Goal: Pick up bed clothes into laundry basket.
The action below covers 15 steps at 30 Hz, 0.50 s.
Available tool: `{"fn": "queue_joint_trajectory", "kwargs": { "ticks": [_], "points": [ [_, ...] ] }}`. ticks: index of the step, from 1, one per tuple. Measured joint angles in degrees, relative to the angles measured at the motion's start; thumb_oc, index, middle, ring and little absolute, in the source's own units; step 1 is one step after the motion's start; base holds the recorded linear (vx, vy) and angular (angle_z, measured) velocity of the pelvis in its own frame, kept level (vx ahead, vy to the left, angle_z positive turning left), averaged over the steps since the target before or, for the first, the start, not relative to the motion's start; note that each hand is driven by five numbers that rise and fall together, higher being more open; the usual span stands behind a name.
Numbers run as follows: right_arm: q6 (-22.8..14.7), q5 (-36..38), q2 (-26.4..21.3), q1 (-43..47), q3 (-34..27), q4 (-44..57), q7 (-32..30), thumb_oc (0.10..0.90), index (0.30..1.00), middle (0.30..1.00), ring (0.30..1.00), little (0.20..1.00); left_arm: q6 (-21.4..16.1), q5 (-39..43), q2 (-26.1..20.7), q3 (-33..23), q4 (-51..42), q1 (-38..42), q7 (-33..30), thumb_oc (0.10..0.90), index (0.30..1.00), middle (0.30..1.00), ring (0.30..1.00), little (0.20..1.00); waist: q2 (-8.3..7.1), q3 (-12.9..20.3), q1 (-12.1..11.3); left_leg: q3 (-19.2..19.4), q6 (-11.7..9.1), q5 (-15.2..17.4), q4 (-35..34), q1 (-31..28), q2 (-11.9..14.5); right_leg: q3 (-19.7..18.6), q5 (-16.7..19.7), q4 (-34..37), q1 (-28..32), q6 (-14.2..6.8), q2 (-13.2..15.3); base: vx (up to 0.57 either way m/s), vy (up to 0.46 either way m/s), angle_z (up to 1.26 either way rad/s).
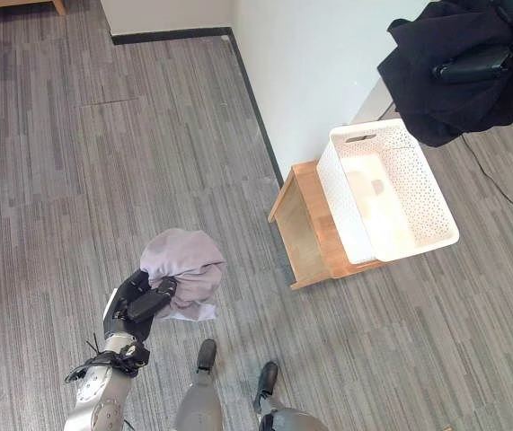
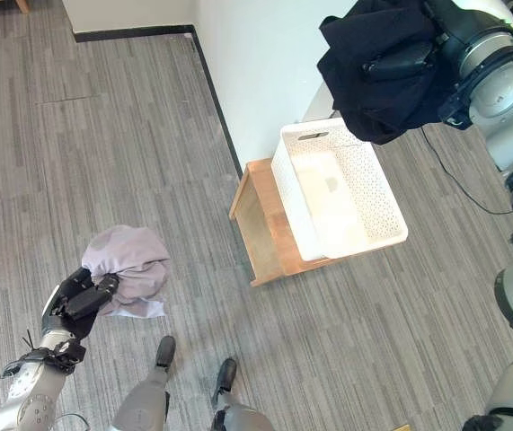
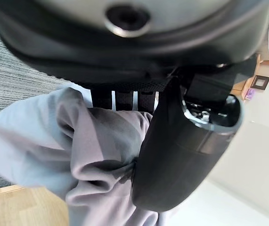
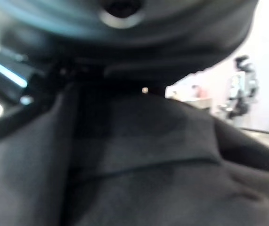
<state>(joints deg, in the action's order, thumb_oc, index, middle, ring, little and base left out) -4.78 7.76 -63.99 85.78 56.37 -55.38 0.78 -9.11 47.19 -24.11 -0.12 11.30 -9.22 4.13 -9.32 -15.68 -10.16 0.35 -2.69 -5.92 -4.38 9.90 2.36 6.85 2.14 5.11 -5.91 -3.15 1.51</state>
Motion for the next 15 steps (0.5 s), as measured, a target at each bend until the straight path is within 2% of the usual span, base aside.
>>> {"fn": "queue_joint_trajectory", "kwargs": {
  "ticks": [4, 11, 15],
  "points": [
    [0.5, -0.2, 0.0, 0.0, 0.0, -2.9, -1.1, 0.4, 0.3, 0.3, 0.3, 0.3, 0.0, 0.0, 0.0, 0.0, 0.0, 0.6, -0.2, 0.4, 0.3, 0.3, 0.3, 0.3, 0.69, -1.0, 0.0, 0.0, 0.0, 0.0, 0.0, 1.0, -0.1, -0.3, 0.2, 0.0, -1.0, 0.3, 0.1, 0.0, 0.002, -0.01],
    [0.6, -0.3, 0.0, 0.0, -0.9, -2.9, -1.3, 0.4, 0.3, 0.3, 0.3, 0.3, 0.0, 0.0, -0.2, -0.1, 0.0, 1.0, -0.5, 0.4, 0.3, 0.3, 0.3, 0.3, 3.8, -3.1, 0.0, 0.0, 0.0, 0.0, 0.1, 1.1, -0.2, -0.5, 0.2, 0.0, -1.2, 0.3, 0.1, 0.0, 0.0, 0.0],
    [1.3, -0.3, 0.0, 0.0, -1.4, -3.1, -1.5, 0.4, 0.3, 0.3, 0.3, 0.3, 0.0, 0.0, -0.2, -0.1, -0.1, 1.1, -0.8, 0.4, 0.3, 0.3, 0.3, 0.3, 4.67, -3.6, 0.0, -0.1, 0.0, 0.0, 0.1, 1.3, -0.2, -0.6, 0.2, 0.0, -1.5, 0.3, 0.2, 0.0, 0.0, 0.0]
  ]
}}
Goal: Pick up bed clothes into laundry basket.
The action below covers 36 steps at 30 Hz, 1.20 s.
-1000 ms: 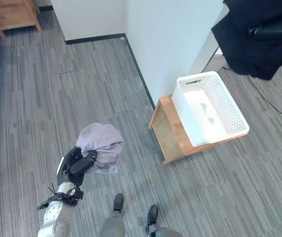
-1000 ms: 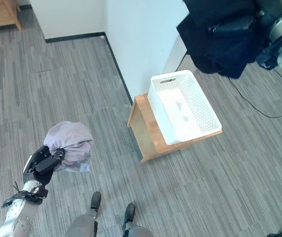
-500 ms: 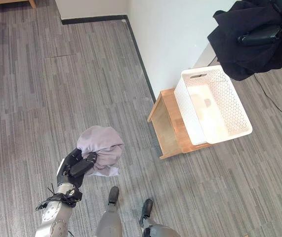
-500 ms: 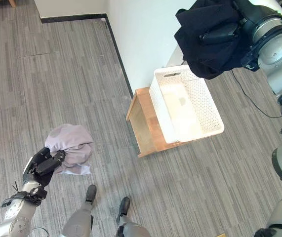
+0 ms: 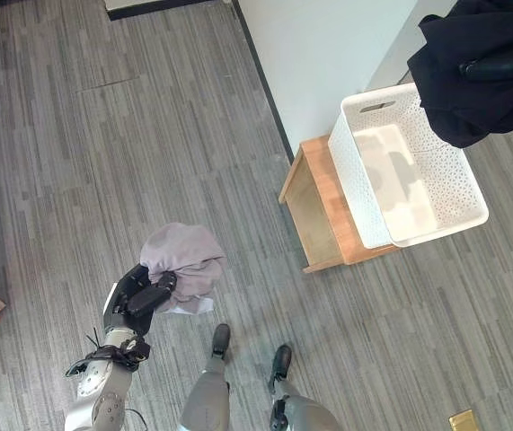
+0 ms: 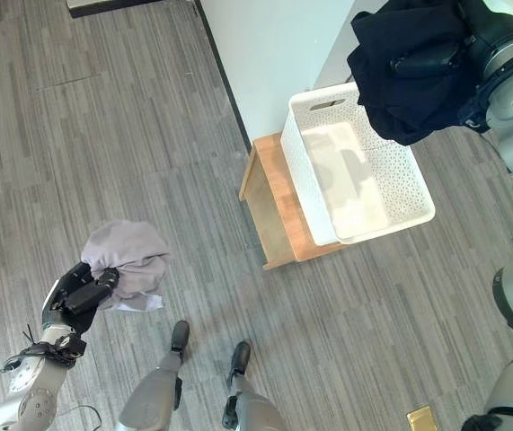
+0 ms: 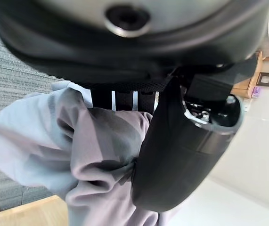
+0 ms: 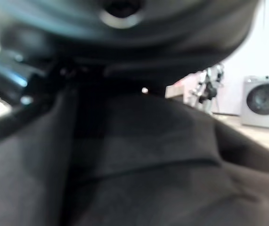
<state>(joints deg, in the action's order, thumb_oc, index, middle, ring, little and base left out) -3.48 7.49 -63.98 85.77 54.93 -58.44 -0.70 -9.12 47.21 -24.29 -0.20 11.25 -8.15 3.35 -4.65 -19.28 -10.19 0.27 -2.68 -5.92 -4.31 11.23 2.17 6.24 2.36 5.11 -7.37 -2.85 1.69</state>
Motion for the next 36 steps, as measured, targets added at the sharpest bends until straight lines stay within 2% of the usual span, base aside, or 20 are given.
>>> {"fn": "queue_joint_trajectory", "kwargs": {
  "ticks": [2, 9, 12, 14, 16, 17, 18, 19, 20, 21, 22, 23, 24, 25, 26, 33, 36],
  "points": [
    [0.4, 0.0, 1.3, 0.0, -2.6, -2.7, -0.8, 0.4, 0.3, 0.3, 0.3, 0.3, 0.0, 0.0, 0.0, 0.1, -0.1, 0.1, -0.2, 0.4, 0.3, 0.3, 0.3, 0.3, 0.82, -0.5, 0.0, -0.1, 0.0, 0.0, 0.0, 0.4, 0.0, 0.0, 0.0, 0.0, -0.5, 0.0, 0.0, 0.0, 0.0, 0.0],
    [2.3, -0.2, 2.6, -0.4, -3.8, -8.8, -1.0, 0.4, 0.3, 0.3, 0.3, 0.3, -0.1, 0.0, -0.2, 0.1, -0.9, 0.2, -0.4, 0.4, 0.3, 0.3, 0.3, 0.3, 2.44, -1.3, -0.2, -0.7, 0.0, 0.0, 0.5, 2.4, -0.2, -0.1, 0.0, 0.0, -2.1, 0.0, 0.2, 0.0, 0.0, 0.0],
    [2.1, 0.0, 3.8, -0.9, -6.7, -11.5, -1.5, 0.4, 0.3, 0.3, 0.3, 0.3, -0.1, 0.0, -0.2, 0.1, -0.9, 0.7, -0.4, 0.4, 0.3, 0.3, 0.3, 0.3, 3.54, -1.9, -0.3, -1.0, 0.0, 0.0, 2.3, 3.5, -0.4, -0.1, 0.0, -0.8, -2.6, 0.0, 0.5, 0.0, -0.004, 0.02],
    [2.7, 0.0, 4.2, -1.1, -6.9, -13.2, -1.5, 0.4, 0.3, 0.3, 0.3, 0.3, -0.2, 0.0, -0.1, 0.1, -0.9, 1.2, -0.5, 0.4, 0.3, 0.3, 0.3, 0.3, 3.64, -2.0, -0.5, -1.4, 0.0, 0.0, 4.8, 5.4, -1.0, -0.2, 0.0, -0.8, -3.2, 0.0, 1.0, 0.0, -0.013, 0.12],
    [3.1, 0.1, 4.4, -1.4, -8.1, -13.7, -1.5, 0.4, 0.3, 0.3, 0.3, 0.3, -0.3, 0.0, 0.1, 0.5, -1.0, 2.3, -0.8, 0.4, 0.3, 0.3, 0.3, 0.3, 2.91, -2.4, 0.0, -1.7, 0.6, 1.9, 14.4, 12.9, -3.3, -0.6, 0.9, -0.3, -3.7, 1.1, 2.7, 0.0, -0.016, 0.21],
    [3.3, 0.2, 4.5, -1.7, -8.8, -13.5, -1.6, 0.4, 0.3, 0.3, 0.3, 0.3, -0.7, 0.0, 0.4, 1.0, -1.1, 2.4, -0.8, 0.4, 0.3, 0.3, 0.3, 0.3, 3.41, -2.1, -0.3, -3.9, 1.7, 1.1, 4.8, 11.5, -3.2, -1.0, 0.8, -0.2, -4.2, 1.1, 2.6, -0.02, -0.023, -0.31],
    [3.0, 0.4, 5.1, -2.2, -10.3, -12.5, -2.0, 0.4, 0.3, 0.3, 0.3, 0.3, -0.9, 0.0, 0.3, 2.0, -1.4, 2.0, -1.1, 0.4, 0.3, 0.3, 0.3, 0.3, 5.8, -2.2, -1.2, -3.4, 2.0, -9.1, -0.6, 9.6, 0.2, -2.1, 0.2, -0.6, -4.2, 0.4, 0.0, -0.02, -0.024, -0.52],
    [2.8, 0.5, 5.6, -2.5, -10.6, -12.6, -2.1, 0.4, 0.3, 0.3, 0.3, 0.3, -0.9, 0.0, 0.1, 2.7, -0.6, 3.0, -1.7, 0.4, 0.3, 0.3, 0.3, 0.3, 5.76, -2.3, -1.2, -3.7, 2.0, -9.1, -0.6, 10.1, 0.3, -2.5, -0.9, -2.6, -5.8, -1.0, 0.1, -0.02, -0.021, -0.5],
    [2.8, 0.5, 5.6, -2.5, -10.6, -12.7, -2.1, 0.4, 0.3, 0.3, 0.3, 0.3, -0.8, 0.0, 0.2, 3.0, -0.4, 3.4, -1.8, 0.4, 0.3, 0.3, 0.3, 0.3, 5.88, -2.4, -1.2, -3.7, 2.0, -9.1, -0.6, 10.1, 0.4, -2.6, -1.2, -3.3, -6.4, -1.3, 0.1, -0.02, -0.01, -0.09],
    [2.9, 0.6, 5.6, -2.7, -10.6, -13.1, -2.1, 0.4, 0.3, 0.3, 0.3, 0.3, -0.6, 0.0, 1.0, 4.2, -0.2, 5.7, -2.0, 0.4, 0.3, 0.3, 0.3, 0.3, 6.55, -2.7, -0.8, -3.8, 2.0, -9.1, -0.6, 10.2, -0.2, -2.3, -2.5, -1.7, -6.6, -3.5, 0.8, -0.01, -0.011, 0.05],
    [3.0, 0.6, 5.6, -2.6, -10.6, -13.1, -2.0, 0.4, 0.3, 0.3, 0.3, 0.3, -0.6, 0.0, 1.1, 4.6, -0.3, 6.6, -2.0, 0.4, 0.3, 0.3, 0.3, 0.3, 6.24, -2.9, -0.7, -3.8, 1.9, -9.0, -0.6, 10.3, -1.0, -1.7, 0.1, 0.4, -5.5, -2.8, 1.6, -0.02, -0.017, 0.05],
    [3.0, 0.7, 6.6, -2.9, -10.6, -13.1, -2.2, 0.4, 0.3, 0.3, 0.3, 0.3, -1.0, 0.0, 1.7, 4.5, -0.8, 7.0, -1.9, 0.4, 0.3, 0.3, 0.3, 0.3, 6.45, -3.0, -0.3, -3.8, 2.0, -9.0, -0.6, 10.3, -1.1, -1.7, 0.6, 0.1, -5.5, -1.7, 1.6, 0.0, 0.0, 0.0],
    [3.0, 0.7, 7.1, -3.7, -10.5, -13.1, -2.0, 0.4, 0.3, 0.3, 0.3, 0.3, -1.0, 0.0, 1.6, 4.5, -1.0, 7.3, -1.8, 0.4, 0.3, 0.3, 0.3, 0.3, 6.45, -3.0, 0.0, -3.8, 2.0, -9.0, -0.6, 10.1, -1.1, -1.6, 0.7, 0.1, -5.3, -1.8, 1.7, 0.0, 0.0, 0.0],
    [3.0, 0.7, 7.2, -4.2, -10.5, -13.1, -1.6, 0.558, 0.538, 0.538, 0.538, 0.538, -1.0, 0.0, 1.6, 4.6, -1.0, 7.8, -1.7, 0.4, 0.3, 0.3, 0.3, 0.3, 6.45, -3.0, 0.1, -3.9, 1.9, -9.0, -0.6, 9.9, -1.0, -1.6, 0.7, 0.1, -5.2, -1.8, 1.6, 0.0, 0.0, 0.0],
    [3.3, 0.9, 7.2, -4.3, -10.5, -13.1, -1.2, 0.8, 0.9, 0.9, 0.9, 0.9, -1.2, 0.0, 1.6, 4.6, -1.0, 8.2, -1.8, 0.4, 0.3, 0.3, 0.3, 0.3, 6.45, -3.0, 0.2, -3.8, 1.9, -9.0, -0.6, 9.8, -0.9, -1.6, 0.7, 0.1, -5.1, -1.8, 1.6, 0.0, 0.0, 0.0],
    [3.2, 3.0, 7.1, -4.3, -10.6, -12.9, -1.2, 0.8, 0.9, 0.9, 0.9, 0.9, -1.2, 0.0, 1.6, 4.6, -1.0, 7.6, -1.8, 0.4, 0.3, 0.3, 0.3, 0.3, 6.36, -3.0, 0.8, -3.9, 1.9, -9.0, -0.6, 8.6, -0.8, -1.6, 0.8, 0.2, -3.8, -1.7, 1.4, -0.01, -0.003, 0.01],
    [2.8, 5.4, 6.6, -4.3, -10.5, -7.6, -0.5, 0.8, 0.9, 0.9, 0.9, 0.9, -1.2, 0.0, 1.3, 4.5, -0.9, 6.4, -1.8, 0.4, 0.3, 0.3, 0.3, 0.3, 5.74, -3.4, 2.0, -3.8, 1.7, -8.9, -0.6, 8.6, -0.6, -1.8, 1.5, 0.2, -4.0, -1.9, 1.1, -0.04, -0.009, -0.05]
  ]
}}
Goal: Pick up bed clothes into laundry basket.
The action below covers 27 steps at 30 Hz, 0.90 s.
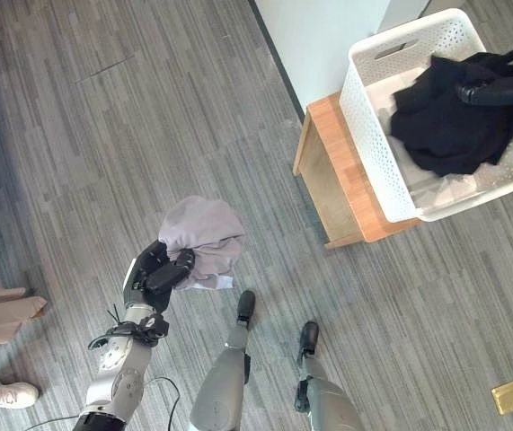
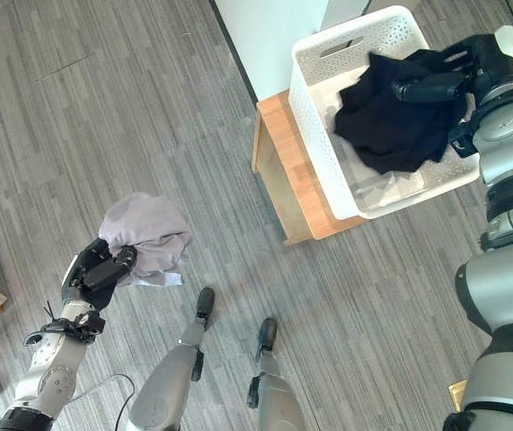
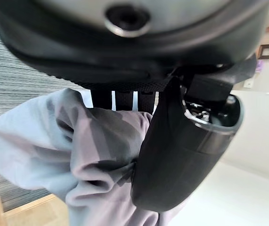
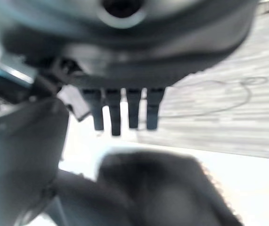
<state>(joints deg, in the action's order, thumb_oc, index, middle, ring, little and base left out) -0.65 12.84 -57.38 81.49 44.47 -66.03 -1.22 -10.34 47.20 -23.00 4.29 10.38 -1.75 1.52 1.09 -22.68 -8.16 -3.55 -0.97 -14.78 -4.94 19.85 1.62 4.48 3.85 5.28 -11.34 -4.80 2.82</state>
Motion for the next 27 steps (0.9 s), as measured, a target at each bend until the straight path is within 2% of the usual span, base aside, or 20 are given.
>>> {"fn": "queue_joint_trajectory", "kwargs": {
  "ticks": [4, 7, 9, 12, 17, 19, 21, 22, 23, 24, 26, 27],
  "points": [
    [-1.0, 1.7, -2.9, 0.1, 1.2, 6.8, 1.5, 0.8, 0.9, 0.9, 0.9, 0.9, 0.0, 0.0, -0.4, -0.1, 0.0, 0.0, 0.0, 0.4, 0.3, 0.3, 0.3, 0.3, -0.17, -0.1, 0.4, 0.0, -1.1, 0.8, 0.0, 0.0, 0.5, -0.1, 0.6, 0.0, -0.2, 0.3, -0.5, -0.02, -0.001, -0.05],
    [-1.6, 2.1, -3.5, 0.9, 1.7, 6.7, 2.4, 0.8, 0.9, 0.9, 0.9, 0.9, 0.0, 0.1, -0.5, -0.1, 0.0, 0.0, 0.1, 0.4, 0.3, 0.3, 0.3, 0.3, -0.22, -0.1, 0.3, 0.0, -1.4, 1.0, 0.0, -0.1, 0.5, -0.2, 0.6, 0.0, -0.2, 0.3, -0.4, -0.01, 0.0, 0.0],
    [-1.6, 2.3, -5.2, 1.5, 4.7, 7.4, 3.5, 0.8, 0.9, 0.9, 0.9, 0.9, 0.0, 0.1, -1.5, -0.1, 0.0, -0.2, 0.1, 0.4, 0.3, 0.3, 0.3, 0.3, -0.22, -0.1, 0.3, 0.0, -1.9, 1.5, 0.0, -0.1, 0.5, -0.3, 0.9, 0.0, -0.2, -0.2, -0.4, -0.03, 0.003, -0.04],
    [-1.5, 2.3, -6.5, 1.6, 5.1, 9.4, 3.6, 0.8, 0.9, 0.9, 0.9, 0.9, 0.0, 0.1, -1.7, -1.1, 0.0, -0.3, 0.1, 0.4, 0.3, 0.3, 0.3, 0.3, -0.22, -0.1, 0.5, 0.4, -1.9, 1.5, 0.0, -0.3, 0.3, -1.0, 1.3, 0.0, -0.3, -0.5, -0.1, -0.02, 0.007, -0.09],
    [-1.7, 2.3, -9.9, 0.5, 3.9, 18.4, 3.7, 0.8, 0.9, 0.9, 0.9, 0.9, 0.0, 0.1, -1.7, -3.1, 0.7, 0.1, 0.2, 0.4, 0.3, 0.3, 0.3, 0.3, -0.15, -0.1, 1.8, 1.4, -1.9, 1.5, 0.0, -2.7, 0.0, -1.8, 1.6, 0.0, 1.6, -0.4, 0.5, 0.01, 0.013, -0.09],
    [-1.8, 2.6, -11.2, -2.5, -1.2, 23.0, 3.8, 0.8, 0.9, 0.9, 0.9, 0.9, 0.0, 0.1, -1.8, -4.4, 0.8, 0.6, 0.3, 0.4, 0.3, 0.3, 0.3, 0.3, -0.19, -0.1, 2.9, 1.8, -1.4, 2.2, 0.0, -4.6, 0.0, -2.1, 1.6, 0.0, 3.1, -0.4, 0.5, 0.06, 0.029, -0.06],
    [-2.8, 4.3, -11.9, -15.1, -15.5, 33.2, 3.2, 0.8, 0.9, 0.9, 0.9, 0.9, 0.0, 0.0, -2.2, -5.6, 1.1, 0.7, -0.1, 0.4, 0.3, 0.3, 0.3, 0.3, -0.28, 0.0, 3.0, 3.3, -0.6, 3.1, 0.0, -7.0, 0.0, -3.4, 1.4, 0.0, 4.9, -0.5, 0.7, 0.06, 0.044, -0.29],
    [-3.6, 4.5, -11.9, -17.9, -17.7, 35.4, 3.2, 0.8, 0.9, 0.9, 0.9, 0.9, 0.0, 0.0, -2.5, -6.2, 1.0, 0.9, -0.2, 0.4, 0.3, 0.3, 0.3, 0.3, -0.23, 0.0, 3.6, 3.5, -0.6, 3.2, 0.0, -8.1, -0.3, -3.9, 1.4, 0.0, 5.7, -0.6, 1.0, 0.07, 0.056, -0.3],
    [-3.8, 5.1, -11.6, -22.5, -22.5, 37.9, 3.3, 0.8, 0.9, 0.9, 0.9, 0.9, 0.0, -0.1, -2.6, -6.4, 1.0, 1.3, -0.2, 0.4, 0.3, 0.3, 0.3, 0.3, -0.16, 0.1, 4.0, 3.9, -0.7, 3.6, 0.0, -8.8, -0.3, -4.0, 1.2, 0.0, 6.4, -0.7, 1.1, 0.06, 0.063, -0.16],
    [-4.7, 6.7, -11.4, -31.7, -29.8, 41.4, 3.1, 0.8, 0.9, 0.9, 0.9, 0.9, 0.1, -0.2, -3.1, -7.1, 1.0, 2.5, -0.3, 0.4, 0.3, 0.3, 0.3, 0.3, -0.27, 0.1, 4.8, 4.3, -0.1, 4.3, 0.0, -10.3, -0.4, -4.4, 1.1, -0.1, 7.5, -0.9, 1.3, 0.1, 0.096, -0.08],
    [-5.0, 7.9, -10.8, -41.7, -37.4, 44.6, 3.1, 0.8, 0.9, 0.9, 0.9, 0.9, 0.0, -0.3, -4.0, -8.0, 0.9, 3.3, -1.2, 0.4, 0.3, 0.3, 0.3, 0.3, -0.29, 0.3, 6.0, 4.7, 0.2, 4.7, 0.0, -11.4, -0.6, -4.9, 0.2, -1.4, 7.9, -1.1, 1.5, 0.12, 0.112, -0.18],
    [-4.6, 8.6, -8.2, -51.3, -47.2, 47.1, 3.2, 0.8, 0.9, 0.9, 0.9, 0.9, 0.1, -1.3, -4.1, -9.1, 0.6, 4.1, -1.8, 0.4, 0.3, 0.3, 0.3, 0.3, -0.46, 0.4, 7.0, 5.6, 0.7, 5.3, 0.0, -12.2, -0.8, -5.5, -0.1, -1.8, 8.2, -1.5, 1.7, 0.11, 0.095, -0.25]
  ]
}}
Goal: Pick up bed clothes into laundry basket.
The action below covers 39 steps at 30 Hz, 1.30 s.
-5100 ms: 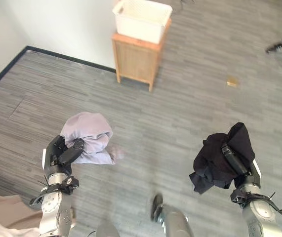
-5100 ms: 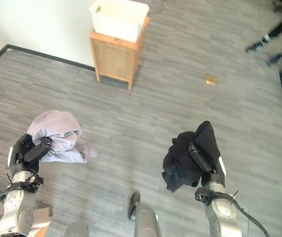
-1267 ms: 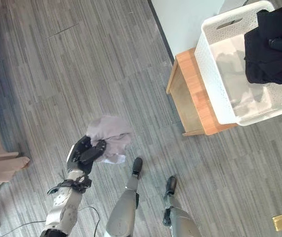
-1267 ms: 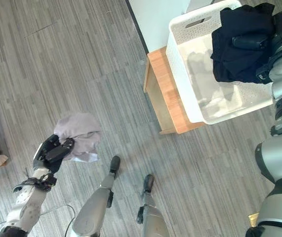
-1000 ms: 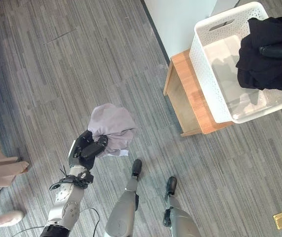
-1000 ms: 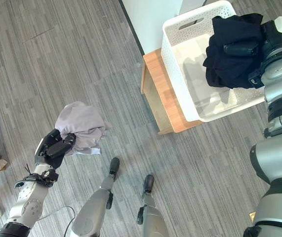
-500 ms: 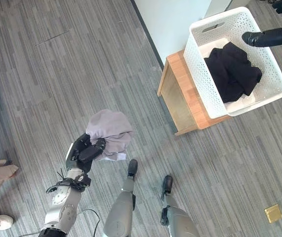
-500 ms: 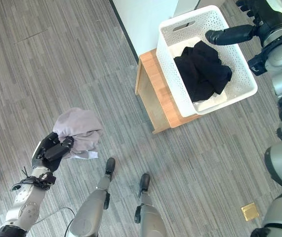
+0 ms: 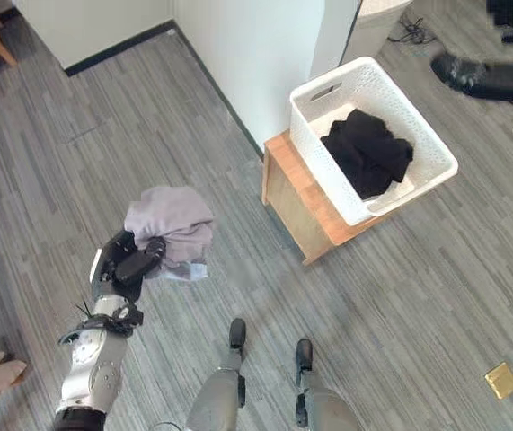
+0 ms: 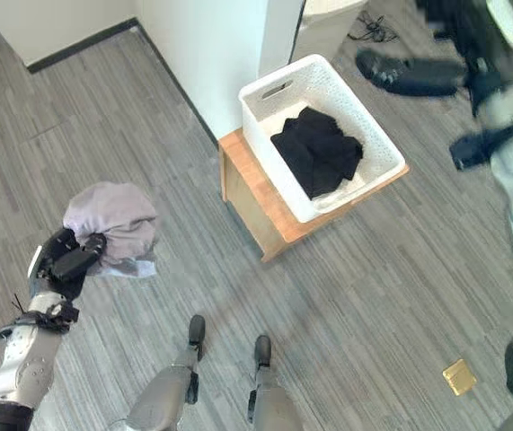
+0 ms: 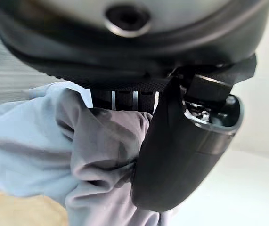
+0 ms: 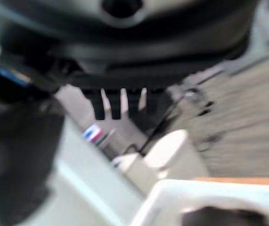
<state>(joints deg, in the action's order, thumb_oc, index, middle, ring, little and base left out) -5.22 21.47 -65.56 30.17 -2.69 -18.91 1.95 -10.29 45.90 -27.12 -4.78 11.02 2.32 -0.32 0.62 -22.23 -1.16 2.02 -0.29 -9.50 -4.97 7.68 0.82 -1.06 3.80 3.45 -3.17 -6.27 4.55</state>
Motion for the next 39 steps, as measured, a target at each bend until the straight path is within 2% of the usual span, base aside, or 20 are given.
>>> {"fn": "queue_joint_trajectory", "kwargs": {
  "ticks": [2, 4, 5, 6, 9, 10, 12, 13, 15, 18, 22, 23, 24, 26, 28, 29, 31, 34, 37, 39],
  "points": [
    [-0.9, 3.0, 11.0, -12.5, -14.6, 4.6, -1.1, 0.8, 0.9, 0.9, 0.9, 0.9, 0.0, -1.4, 0.0, -2.4, -0.4, 0.0, -0.7, 0.4, 0.3, 0.3, 0.3, 0.3, -1.04, 0.7, 1.1, 1.1, 0.2, 0.8, 0.0, -1.1, -0.1, -1.1, -0.8, -0.8, 0.2, 0.1, 0.1, 0.1, 0.087, -0.32],
    [-0.5, 5.8, 14.6, -18.6, -17.1, 4.5, -2.7, 0.8, 0.9, 0.9, 0.9, 0.9, 0.0, -1.5, -0.3, -4.3, -0.4, -0.3, -1.9, 0.4, 0.3, 0.3, 0.3, 0.3, -1.26, 1.6, 3.7, 2.1, 0.2, 1.7, 0.0, -1.9, -0.4, -2.3, -1.0, -0.9, 0.3, -0.2, 0.6, 0.07, 0.107, -0.4],
    [-1.2, 8.1, 23.8, -23.1, -22.8, 5.2, -3.7, 0.8, 0.9, 0.9, 0.9, 0.9, 0.1, -2.9, -0.4, -5.9, -0.7, -0.6, -2.3, 0.4, 0.3, 0.3, 0.3, 0.3, -2.16, 3.1, 5.2, 3.5, 0.5, 2.4, 0.0, -2.9, -0.4, -3.7, -1.2, -0.9, 0.5, -0.2, 0.6, 0.05, 0.124, -0.51],
    [-1.2, 10.0, 27.7, -24.5, -23.3, 5.3, -5.1, 0.8, 0.9, 0.9, 0.9, 0.9, 0.1, -3.4, -0.4, -6.9, -0.6, -1.2, -3.0, 0.4, 0.3, 0.3, 0.3, 0.3, -2.56, 4.2, 6.0, 4.2, 0.4, 2.7, 0.0, -3.3, -0.4, -4.5, -1.2, -0.9, 0.5, -0.3, 0.5, 0.02, 0.128, -0.59],
    [-0.5, 11.3, 29.6, -31.2, -20.1, 5.4, -4.6, 0.8, 0.9, 0.9, 0.9, 0.9, 0.1, -4.4, -1.0, -8.0, 0.4, -1.2, -4.3, 0.4, 0.3, 0.3, 0.3, 0.3, -2.32, 5.6, 9.2, 6.8, 0.9, 3.7, 0.0, -5.0, -0.7, -7.0, -1.4, -1.5, 0.8, -0.6, 0.9, 0.02, 0.156, -0.48],
    [-0.6, 11.4, 36.0, -34.5, -21.0, 6.5, -4.4, 0.8, 0.9, 0.9, 0.9, 0.9, 0.1, -5.7, -1.3, -8.8, 0.4, -0.8, -4.5, 0.4, 0.3, 0.3, 0.3, 0.3, -2.26, 5.9, 10.9, 7.6, 1.5, 4.2, 0.0, -6.4, -0.7, -7.4, -1.9, -3.5, 0.6, -1.3, 0.7, 0.0, 0.154, -0.43],
    [0.9, 12.0, 40.1, -37.6, -19.1, 6.3, -4.6, 0.8, 0.9, 0.9, 0.9, 0.9, 0.1, -6.5, -1.3, -8.3, 0.5, 0.3, -4.9, 0.4, 0.3, 0.3, 0.3, 0.3, -2.1, 6.0, 11.6, 8.6, 1.6, 4.8, -0.1, -7.9, -0.6, -7.2, -3.4, -6.9, -0.2, -2.6, 0.6, -0.01, 0.173, -0.45],
    [1.7, 12.0, 40.1, -38.8, -17.3, 6.3, -4.4, 0.8, 0.9, 0.9, 0.9, 0.9, 0.1, -6.9, -1.5, -8.2, 0.5, 0.7, -5.0, 0.4, 0.3, 0.3, 0.3, 0.3, -1.82, 6.1, 11.7, 9.5, 1.9, 5.7, 0.0, -8.5, -0.9, -7.0, -3.6, -8.6, -1.2, -2.5, 0.7, 0.0, 0.112, -0.65],
    [1.9, 11.5, 42.5, -39.3, -16.5, 6.3, -3.1, 0.8, 0.9, 0.9, 0.9, 0.9, 0.7, -9.1, -3.0, -7.9, 0.0, 1.0, -5.1, 0.4, 0.3, 0.3, 0.3, 0.3, -0.58, 5.5, 11.1, 12.0, 3.0, 6.3, -0.1, -9.7, -0.2, 1.3, -4.2, -19.3, -7.0, -2.6, 0.9, 0.07, 0.103, -0.63],
    [1.5, 11.4, 43.7, -43.0, -15.3, 6.2, -3.0, 0.8, 0.9, 0.9, 0.9, 0.9, 0.8, -10.9, -6.6, -6.3, 0.1, 1.8, -5.2, 0.4, 0.3, 0.3, 0.3, 0.3, 0.07, 6.8, 11.1, 12.6, 3.7, 8.2, -0.3, -12.1, -1.9, 14.8, -7.1, -27.2, -11.1, -3.7, 8.0, 0.1, 0.007, -0.14],
    [1.5, 11.2, 43.8, -44.3, -13.1, 6.2, -2.8, 0.8, 0.9, 0.9, 0.9, 0.9, 0.8, -12.1, -15.8, -4.4, 3.2, 5.7, -4.9, 0.4, 0.3, 0.3, 0.3, 0.3, 0.14, 8.0, 11.5, 9.9, 2.5, 7.6, 0.2, -9.9, -1.7, 14.1, -6.8, -21.6, -12.3, -3.1, 7.0, 0.15, -0.084, 0.21],
    [1.6, 11.2, 43.8, -45.0, -12.5, 6.2, -2.7, 0.8, 0.9, 0.9, 0.9, 0.9, 1.2, -12.3, -17.5, -3.9, 4.5, 7.2, -4.6, 0.4, 0.3, 0.3, 0.3, 0.3, -0.55, 8.5, 11.4, 9.4, 2.0, 7.4, 0.2, -10.1, -1.9, 13.0, -6.0, -19.2, -10.9, -2.2, 6.5, 0.23, -0.127, 0.57],
    [1.4, 11.1, 43.7, -44.6, -12.3, 5.4, -2.7, 0.8, 0.9, 0.9, 0.9, 0.9, 1.2, -12.2, -17.5, -3.9, 4.7, 7.6, -4.9, 0.4, 0.3, 0.3, 0.3, 0.3, 0.57, 9.1, 11.0, 9.1, 0.3, 7.9, 0.4, -10.5, -0.1, 13.5, -3.4, -16.8, -9.0, 1.5, 3.8, 0.29, -0.173, 0.22],
    [1.4, 11.3, 43.8, -43.4, -11.0, 3.9, -2.7, 0.8, 0.9, 0.9, 0.9, 0.9, 1.2, -12.1, -17.5, -3.9, 5.2, 7.5, -4.9, 0.4, 0.3, 0.3, 0.3, 0.3, 0.72, 9.7, 9.3, 10.4, -2.1, 8.4, 1.9, -12.1, 2.0, 13.3, -4.1, -15.6, -7.3, 3.3, 1.6, 0.14, -0.156, -0.19],
    [1.4, 11.6, 44.0, -41.7, -9.6, 2.4, -2.7, 0.8, 0.9, 0.9, 0.9, 0.9, 1.2, -11.5, -18.4, -2.5, 8.4, 9.7, -4.0, 0.4, 0.3, 0.3, 0.3, 0.3, -1.0, 10.2, 8.0, 10.7, -5.0, 10.0, 13.4, -8.2, 3.5, 12.9, -6.0, -15.2, -5.5, 5.6, 0.8, 0.04, -0.111, -0.18],
    [1.1, 11.7, 43.5, -40.4, -9.0, 2.0, -2.7, 0.8, 0.9, 0.9, 0.9, 0.9, 1.3, -9.8, -19.4, 0.3, 11.2, 11.8, -4.4, 0.4, 0.3, 0.3, 0.3, 0.3, -2.86, 11.4, 6.4, 9.3, -5.9, 9.5, 29.9, -0.6, 5.0, 11.8, -6.2, -14.3, -4.3, 6.8, 0.8, 0.05, -0.022, -0.36],
    [0.7, 11.9, 41.4, -38.7, -8.9, 2.1, -2.8, 0.8, 0.9, 0.9, 0.9, 0.9, 1.3, -9.9, -20.7, 2.3, 11.2, 11.7, -4.1, 0.4, 0.3, 0.3, 0.3, 0.3, -2.31, 11.5, 4.1, 1.8, -6.8, 11.6, 37.2, 3.1, 5.9, 10.6, -4.9, -13.2, -2.0, 8.7, -0.9, 0.09, 0.051, -0.46],
    [0.3, 12.9, 40.5, -35.9, -8.4, 1.6, -3.5, 0.8, 0.9, 0.9, 0.9, 0.9, 0.6, -9.7, -23.6, 4.9, 12.1, 14.6, -3.8, 0.4, 0.3, 0.3, 0.3, 0.3, -2.51, 12.0, 4.7, 0.9, -6.0, 12.8, 25.5, 3.4, 7.8, 9.9, -4.9, -8.3, 0.6, 8.3, -3.6, 0.16, 0.177, -0.07],
    [0.3, 13.1, 38.8, -31.7, -4.2, 1.5, -3.4, 0.8, 0.9, 0.9, 0.9, 0.9, 0.7, -8.8, -28.7, 9.6, 15.2, 16.7, -2.8, 0.4, 0.3, 0.3, 0.3, 0.3, -2.77, 11.6, 3.5, -5.7, -7.4, 11.1, 8.5, 0.9, 6.8, 6.0, -2.2, -5.4, 1.3, 9.4, -5.2, 0.05, 0.143, -0.78],
    [0.2, 13.1, 38.7, -30.8, -2.4, 1.5, -2.6, 0.8, 0.9, 0.9, 0.9, 0.9, 1.3, -8.8, -30.4, 11.3, 16.9, 18.3, -1.5, 0.4, 0.3, 0.3, 0.3, 0.3, -1.66, 11.0, 4.2, -5.0, -7.3, 7.9, 4.7, -0.1, 7.0, 5.6, -2.2, -4.4, 2.9, 9.3, -6.4, 0.07, 0.2, -0.55]
  ]
}}
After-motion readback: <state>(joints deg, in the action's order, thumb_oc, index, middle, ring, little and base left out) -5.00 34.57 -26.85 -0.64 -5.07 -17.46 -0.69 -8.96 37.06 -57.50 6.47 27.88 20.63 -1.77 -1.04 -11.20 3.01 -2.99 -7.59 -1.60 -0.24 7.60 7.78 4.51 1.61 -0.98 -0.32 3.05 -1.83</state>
